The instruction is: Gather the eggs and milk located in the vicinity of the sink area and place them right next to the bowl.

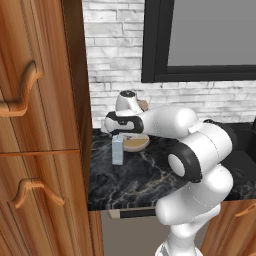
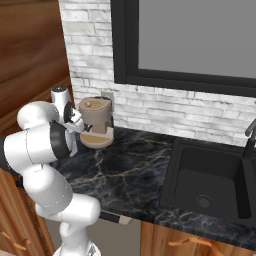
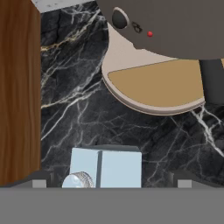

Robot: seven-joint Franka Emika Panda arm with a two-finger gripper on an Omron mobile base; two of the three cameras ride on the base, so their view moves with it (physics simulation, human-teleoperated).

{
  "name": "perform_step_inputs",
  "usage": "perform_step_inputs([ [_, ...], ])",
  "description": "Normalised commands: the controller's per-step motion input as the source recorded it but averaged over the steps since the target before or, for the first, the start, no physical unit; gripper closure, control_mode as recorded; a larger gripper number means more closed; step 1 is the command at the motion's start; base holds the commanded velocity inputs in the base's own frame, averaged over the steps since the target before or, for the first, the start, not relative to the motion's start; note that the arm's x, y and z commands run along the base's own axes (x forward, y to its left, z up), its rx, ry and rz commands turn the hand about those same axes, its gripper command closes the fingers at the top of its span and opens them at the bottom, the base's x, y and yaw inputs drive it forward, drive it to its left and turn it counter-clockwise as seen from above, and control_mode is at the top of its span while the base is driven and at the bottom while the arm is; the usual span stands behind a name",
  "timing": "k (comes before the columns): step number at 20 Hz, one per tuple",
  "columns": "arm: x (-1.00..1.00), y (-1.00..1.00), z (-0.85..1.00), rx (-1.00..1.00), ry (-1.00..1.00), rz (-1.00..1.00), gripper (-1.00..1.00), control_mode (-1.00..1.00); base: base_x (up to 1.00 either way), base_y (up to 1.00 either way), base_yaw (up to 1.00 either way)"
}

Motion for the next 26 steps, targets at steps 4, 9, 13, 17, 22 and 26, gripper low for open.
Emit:
perform_step_inputs([
  [4,0.0,0.01,-0.11,-0.1,0.0,0.0,-1.0,-1.0,0.0,0.0,0.0],
  [9,0.0,0.0,-0.04,-0.07,0.0,0.0,-1.0,-1.0,0.0,0.0,0.0],
  [13,0.0,0.0,-0.19,-0.05,0.01,0.0,-1.0,-1.0,0.0,0.0,0.0],
  [17,0.0,0.0,-0.35,0.0,0.04,0.0,-1.0,-1.0,0.0,0.0,0.0],
  [22,0.0,0.0,-0.09,0.0,0.02,0.0,-1.0,-1.0,0.0,0.0,0.0],
  [26,0.0,0.0,0.0,0.0,0.0,0.0,-1.0,-1.0,0.0,0.0,0.0],
])
